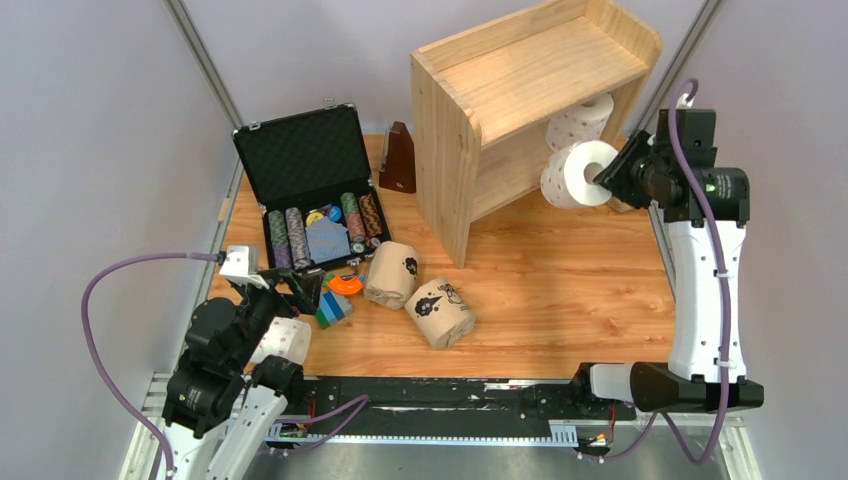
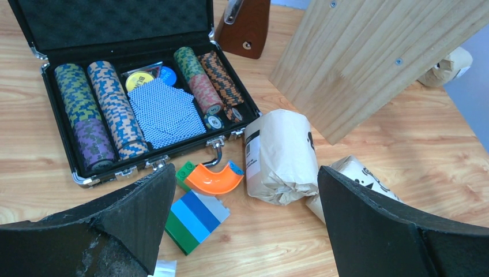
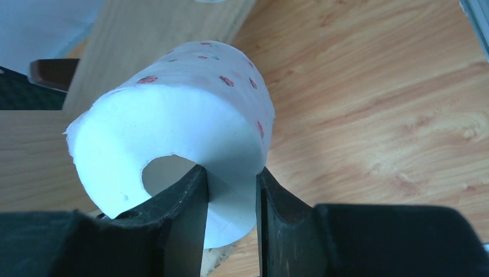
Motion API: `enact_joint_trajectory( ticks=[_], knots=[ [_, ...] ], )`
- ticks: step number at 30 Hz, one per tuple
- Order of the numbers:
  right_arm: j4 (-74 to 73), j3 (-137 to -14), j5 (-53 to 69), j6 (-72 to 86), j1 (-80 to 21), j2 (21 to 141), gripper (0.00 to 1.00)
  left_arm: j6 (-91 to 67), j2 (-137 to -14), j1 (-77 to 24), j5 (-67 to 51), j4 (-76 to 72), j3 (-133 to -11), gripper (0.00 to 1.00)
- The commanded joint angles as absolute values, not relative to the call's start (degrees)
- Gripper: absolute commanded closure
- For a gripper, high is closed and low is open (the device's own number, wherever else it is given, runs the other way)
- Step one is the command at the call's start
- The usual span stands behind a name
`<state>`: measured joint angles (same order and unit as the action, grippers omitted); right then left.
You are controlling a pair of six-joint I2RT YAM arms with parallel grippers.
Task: Place and organize the paper towels onto the shelf
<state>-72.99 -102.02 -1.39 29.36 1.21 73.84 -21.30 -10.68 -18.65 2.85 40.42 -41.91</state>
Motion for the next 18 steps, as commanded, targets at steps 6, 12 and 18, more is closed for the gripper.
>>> enact_joint_trajectory(
  ticks=[6, 12, 18],
  knots=[
    [-75.39, -117.92, 4.04, 29.94, 1.19, 83.96, 0.85, -20.74, -11.27, -18.81, 3.2, 38.56, -41.92, 0.0],
    [-73.0, -119.94, 4.92, 31.68, 0.79, 88.44, 0.85, -20.83, -11.33, -18.81, 3.66, 38.73, -42.01, 0.0],
    [-71.21, -120.91, 6.79, 33.05, 0.35, 91.79, 0.79, -20.87, -11.41, -18.8, 3.93, 38.83, -42.01, 0.0]
  ],
)
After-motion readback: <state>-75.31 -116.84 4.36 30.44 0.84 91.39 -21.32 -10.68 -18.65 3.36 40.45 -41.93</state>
